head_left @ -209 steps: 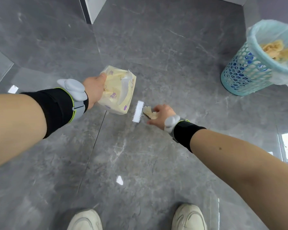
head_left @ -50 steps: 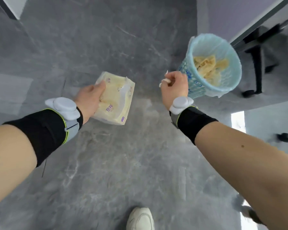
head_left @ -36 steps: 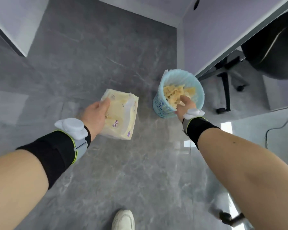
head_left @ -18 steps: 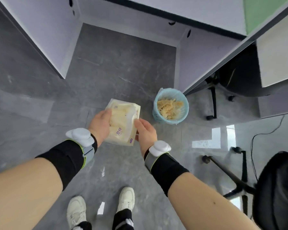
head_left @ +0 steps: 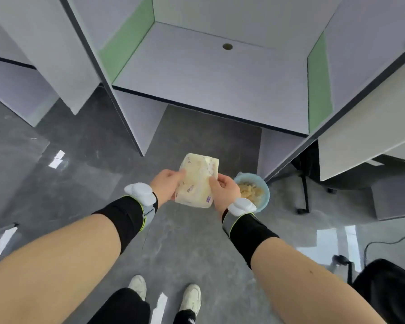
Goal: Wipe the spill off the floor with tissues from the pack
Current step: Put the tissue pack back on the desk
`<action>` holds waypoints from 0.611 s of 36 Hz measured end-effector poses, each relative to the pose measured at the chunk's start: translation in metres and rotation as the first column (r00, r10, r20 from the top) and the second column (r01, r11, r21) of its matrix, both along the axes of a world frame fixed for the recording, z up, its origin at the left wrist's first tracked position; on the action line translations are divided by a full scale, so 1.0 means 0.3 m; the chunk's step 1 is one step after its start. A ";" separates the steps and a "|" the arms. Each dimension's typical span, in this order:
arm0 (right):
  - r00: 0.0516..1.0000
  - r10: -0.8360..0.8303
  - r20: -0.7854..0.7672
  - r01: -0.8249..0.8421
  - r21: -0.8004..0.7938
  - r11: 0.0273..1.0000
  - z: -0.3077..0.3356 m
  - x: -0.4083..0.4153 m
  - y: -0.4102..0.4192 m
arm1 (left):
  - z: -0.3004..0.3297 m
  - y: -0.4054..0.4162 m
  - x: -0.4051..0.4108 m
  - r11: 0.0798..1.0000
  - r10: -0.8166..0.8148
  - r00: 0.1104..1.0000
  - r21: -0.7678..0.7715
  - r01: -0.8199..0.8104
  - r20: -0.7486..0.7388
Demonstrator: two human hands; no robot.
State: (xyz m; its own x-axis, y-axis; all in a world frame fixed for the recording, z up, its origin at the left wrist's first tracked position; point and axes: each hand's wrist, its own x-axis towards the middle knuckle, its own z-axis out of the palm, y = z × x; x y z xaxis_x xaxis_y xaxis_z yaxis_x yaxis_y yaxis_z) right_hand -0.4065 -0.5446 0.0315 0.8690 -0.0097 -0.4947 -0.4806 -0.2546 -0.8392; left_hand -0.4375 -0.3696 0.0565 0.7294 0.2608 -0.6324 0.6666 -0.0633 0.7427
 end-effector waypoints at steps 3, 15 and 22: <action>1.000 -0.003 0.024 0.003 0.008 1.000 0.043 0.022 0.032 | 0.039 0.023 -0.009 0.999 0.005 1.000 0.034 -0.006 0.017; 1.000 -0.001 -0.011 0.001 0.031 1.000 0.065 0.187 0.360 | 0.008 0.376 0.098 0.995 0.057 0.988 0.067 -0.067 0.146; 0.997 -0.028 -0.074 0.036 0.101 0.994 0.094 0.360 0.615 | 0.008 0.685 0.333 0.997 0.074 0.980 0.007 -0.076 0.183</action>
State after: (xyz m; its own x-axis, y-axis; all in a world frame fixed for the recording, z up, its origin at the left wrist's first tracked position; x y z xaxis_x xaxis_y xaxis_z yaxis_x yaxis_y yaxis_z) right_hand -0.2985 -0.3602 0.0597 0.8308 0.0170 -0.5563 -0.5477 -0.1529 -0.8226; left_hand -0.3378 -0.1641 0.0589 0.8101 0.3270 -0.4866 0.5233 -0.0291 0.8517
